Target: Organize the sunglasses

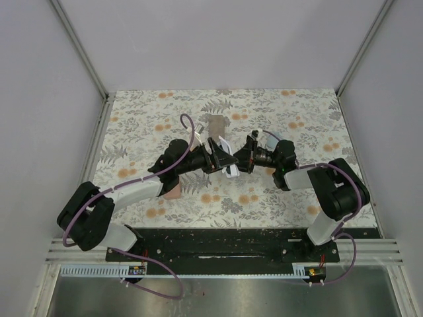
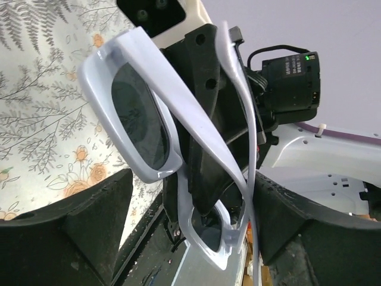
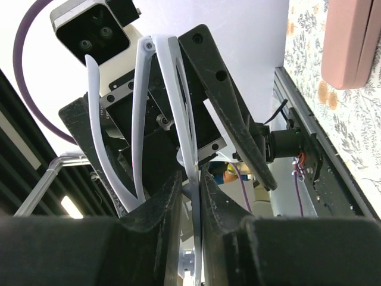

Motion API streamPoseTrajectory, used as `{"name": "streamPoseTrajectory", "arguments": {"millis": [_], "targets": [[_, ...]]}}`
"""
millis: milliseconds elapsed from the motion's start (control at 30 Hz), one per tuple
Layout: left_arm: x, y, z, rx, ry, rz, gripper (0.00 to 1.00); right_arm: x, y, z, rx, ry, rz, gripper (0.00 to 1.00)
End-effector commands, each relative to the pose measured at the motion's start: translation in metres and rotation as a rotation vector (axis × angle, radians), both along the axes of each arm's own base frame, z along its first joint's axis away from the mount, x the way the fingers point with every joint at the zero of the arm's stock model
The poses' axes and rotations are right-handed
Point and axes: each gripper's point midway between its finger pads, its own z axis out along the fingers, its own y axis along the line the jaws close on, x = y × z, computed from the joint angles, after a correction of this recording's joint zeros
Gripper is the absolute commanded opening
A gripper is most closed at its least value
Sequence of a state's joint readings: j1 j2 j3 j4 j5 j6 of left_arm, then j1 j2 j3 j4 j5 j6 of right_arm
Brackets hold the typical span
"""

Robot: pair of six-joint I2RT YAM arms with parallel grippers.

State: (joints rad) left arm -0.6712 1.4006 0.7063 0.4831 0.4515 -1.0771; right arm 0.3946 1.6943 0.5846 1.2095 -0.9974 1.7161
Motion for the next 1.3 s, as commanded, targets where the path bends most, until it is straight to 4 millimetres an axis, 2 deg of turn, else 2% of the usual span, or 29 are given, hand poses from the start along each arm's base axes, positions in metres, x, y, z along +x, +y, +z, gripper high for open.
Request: {"name": "streamPoseTrajectory", "arguments": {"millis": [0,100,233,333,433,533,733,767,800,833,867,900,1000,1033,1133,1200,1267], "targets": [[-0.001,-0.003,0.009,-0.046,-0.044,-0.013,0.79,-0.022,-0.009,0.076,0.165,-0.323,0.033,0.00],[0.000,-0.003,0.010,-0.058,-0.046,-0.010,0.76,-0.020,-0.009,0.076,0.137,-0.328,0.029,0.01],[0.000,-0.003,0.021,-0.075,-0.061,-0.017,0.75,-0.017,-0.008,0.059,0.079,-0.304,0.014,0.03],[-0.001,0.001,0.034,-0.062,-0.086,-0.023,0.85,-0.013,-0.011,0.037,0.017,-0.284,-0.006,0.04],[0.002,0.015,0.045,-0.025,-0.113,0.022,0.89,-0.006,-0.019,0.020,-0.036,-0.270,-0.040,0.04],[0.006,0.032,0.047,0.025,-0.120,0.078,0.93,0.002,-0.029,0.006,-0.087,-0.252,-0.070,0.04],[0.013,0.061,0.028,0.172,-0.093,0.167,0.96,0.018,-0.041,-0.018,-0.254,-0.240,-0.121,0.05],[0.016,0.065,0.023,0.194,-0.079,0.186,0.95,0.021,-0.044,-0.029,-0.325,-0.229,-0.137,0.06],[0.018,0.069,0.021,0.214,-0.070,0.204,0.94,0.029,-0.050,-0.037,-0.424,-0.283,-0.171,0.08],[0.023,0.071,0.020,0.232,-0.072,0.219,0.93,0.033,-0.059,-0.053,-0.536,-0.256,-0.191,0.09],[0.024,0.075,0.009,0.283,-0.037,0.231,0.92,0.044,-0.069,-0.057,-0.638,-0.285,-0.241,0.11],[0.028,0.077,0.006,0.320,-0.030,0.241,0.92,0.044,-0.083,-0.072,-0.751,-0.251,-0.261,0.15],[0.041,0.078,-0.011,0.435,0.008,0.241,0.91,0.054,-0.110,-0.091,-0.961,-0.242,-0.308,0.18],[0.046,0.079,-0.022,0.486,0.032,0.247,0.91,0.057,-0.119,-0.098,-1.031,-0.235,-0.312,0.19],[0.060,0.078,-0.032,0.558,0.045,0.250,0.91,0.065,-0.140,-0.117,-1.189,-0.215,-0.304,0.22],[0.068,0.074,-0.034,0.575,0.042,0.246,0.91,0.067,-0.150,-0.128,-1.263,-0.198,-0.291,0.29],[0.074,0.070,-0.036,0.580,0.046,0.240,0.91,0.068,-0.155,-0.136,-1.303,-0.188,-0.268,0.42]]}}
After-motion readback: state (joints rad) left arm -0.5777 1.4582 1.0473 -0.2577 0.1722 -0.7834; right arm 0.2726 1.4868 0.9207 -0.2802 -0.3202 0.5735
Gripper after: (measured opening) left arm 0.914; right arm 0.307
